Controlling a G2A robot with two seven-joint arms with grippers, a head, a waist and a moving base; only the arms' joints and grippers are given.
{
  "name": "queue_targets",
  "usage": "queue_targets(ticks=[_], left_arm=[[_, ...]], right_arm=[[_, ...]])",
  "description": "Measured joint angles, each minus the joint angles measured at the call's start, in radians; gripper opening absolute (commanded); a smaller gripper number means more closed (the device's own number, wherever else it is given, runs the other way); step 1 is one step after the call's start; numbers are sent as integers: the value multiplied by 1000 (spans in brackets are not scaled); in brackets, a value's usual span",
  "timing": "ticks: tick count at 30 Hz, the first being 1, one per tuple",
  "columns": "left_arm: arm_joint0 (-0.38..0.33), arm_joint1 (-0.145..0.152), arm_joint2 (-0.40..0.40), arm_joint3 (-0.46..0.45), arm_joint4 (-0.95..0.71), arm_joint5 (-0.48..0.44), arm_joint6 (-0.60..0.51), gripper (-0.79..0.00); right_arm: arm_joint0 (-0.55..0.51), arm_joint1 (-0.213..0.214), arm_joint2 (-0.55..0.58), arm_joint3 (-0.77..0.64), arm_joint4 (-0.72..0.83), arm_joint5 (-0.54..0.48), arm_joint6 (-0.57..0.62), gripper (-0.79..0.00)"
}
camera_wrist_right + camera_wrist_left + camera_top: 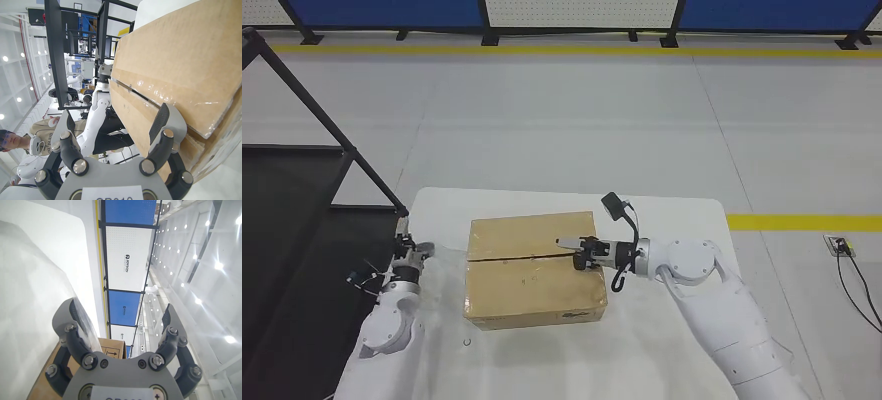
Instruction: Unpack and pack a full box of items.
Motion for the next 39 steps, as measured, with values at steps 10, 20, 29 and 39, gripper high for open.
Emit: queue_targets(ticks=[10,20,29,39], left_arm=[[27,10,-61,-91,-32,2,-26,0],[120,12,-102,-273,-59,-31,-18,0],[216,9,-116,-439,-45,-104,16,0],[293,1,-112,-552,25,-179,85,0]], right_arm=[[10,2,-10,16,9,-3,-3,0],[22,4,-19,38,24,-7,-4,0],[35,2,-31,59,41,-9,-14,0],[44,-2,-28,83,93,-15,-46,0]])
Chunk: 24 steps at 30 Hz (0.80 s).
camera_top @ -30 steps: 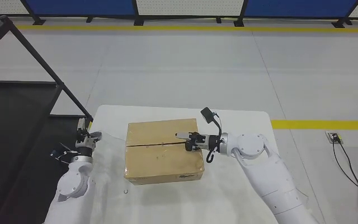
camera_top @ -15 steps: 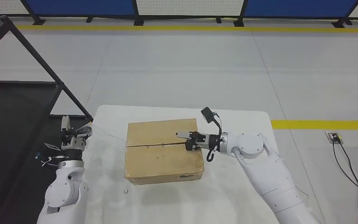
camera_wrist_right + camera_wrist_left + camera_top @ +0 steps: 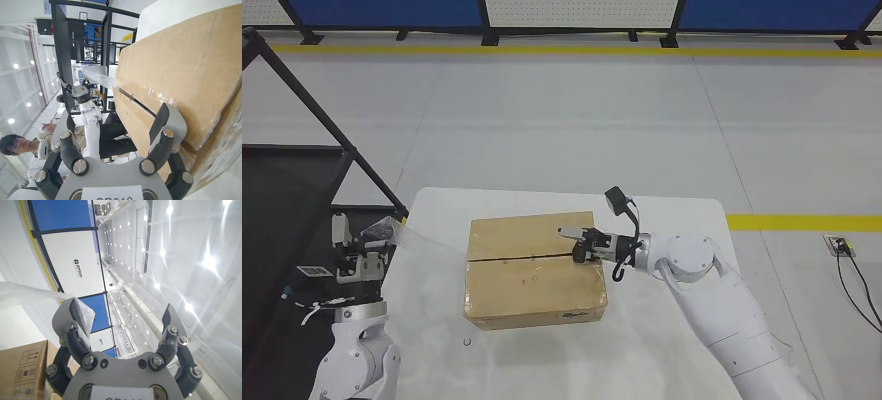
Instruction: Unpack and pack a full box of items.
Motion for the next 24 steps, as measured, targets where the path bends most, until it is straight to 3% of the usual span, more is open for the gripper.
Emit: queue_targets(ticks=[16,24], left_arm=[[110,-19,70,-144,260,-106,144,0],[128,-28,131,-203,463,-119,178,0]], right_arm=[[40,-13,-29,80,30,25,-40,0],[51,-16,-32,110,46,18,-43,0]])
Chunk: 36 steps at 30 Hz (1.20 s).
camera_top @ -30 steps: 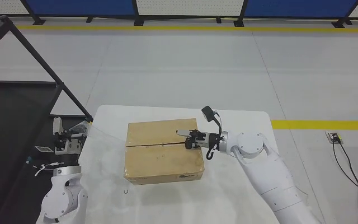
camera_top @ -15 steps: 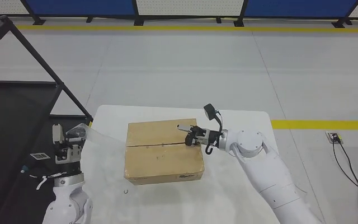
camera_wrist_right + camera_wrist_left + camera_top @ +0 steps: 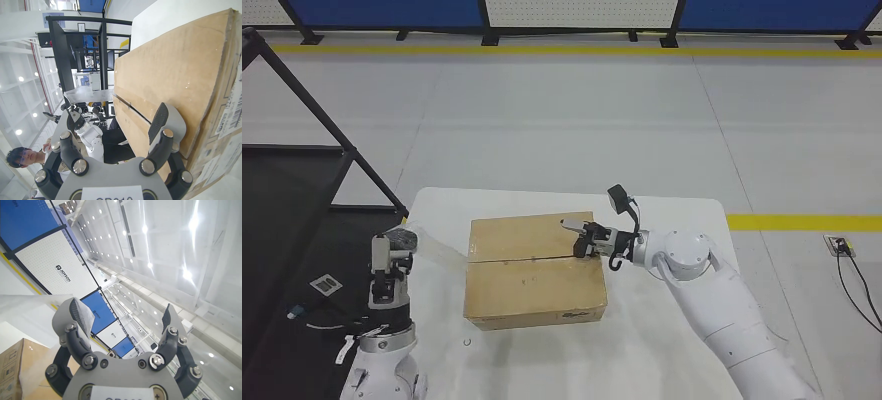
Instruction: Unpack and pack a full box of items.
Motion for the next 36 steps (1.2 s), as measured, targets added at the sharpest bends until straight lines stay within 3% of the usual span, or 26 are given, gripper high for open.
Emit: queue_targets(ticks=[14,36], left_arm=[[-46,-10,141,0,280,72,-63,0],[-123,-12,256,44,451,117,-221,0]], right_arm=[[-1,3,2,16,-2,4,10,0],[-78,33,54,-103,-27,-29,19,0]])
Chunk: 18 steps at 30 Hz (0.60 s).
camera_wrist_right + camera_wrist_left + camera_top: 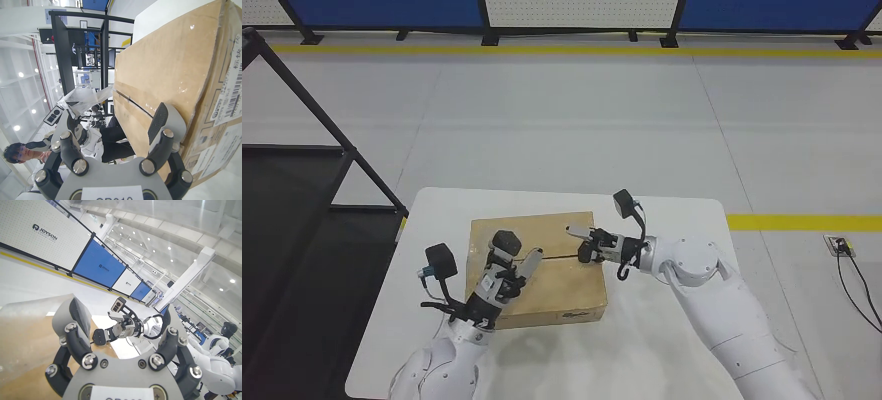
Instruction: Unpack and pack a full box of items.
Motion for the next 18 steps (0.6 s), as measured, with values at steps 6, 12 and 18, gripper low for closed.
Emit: queue_targets(ticks=[6,12,18], left_arm=[[-22,-1,24,10,26,11,-34,0],[-53,-2,49,34,35,27,-76,0],[-81,-4,64,60,41,38,-92,0]], right_arm=[[-57,19,47,-77,1,-15,9,0],[-90,31,69,-117,-5,14,2,0],[-96,35,67,-124,-6,30,6,0]])
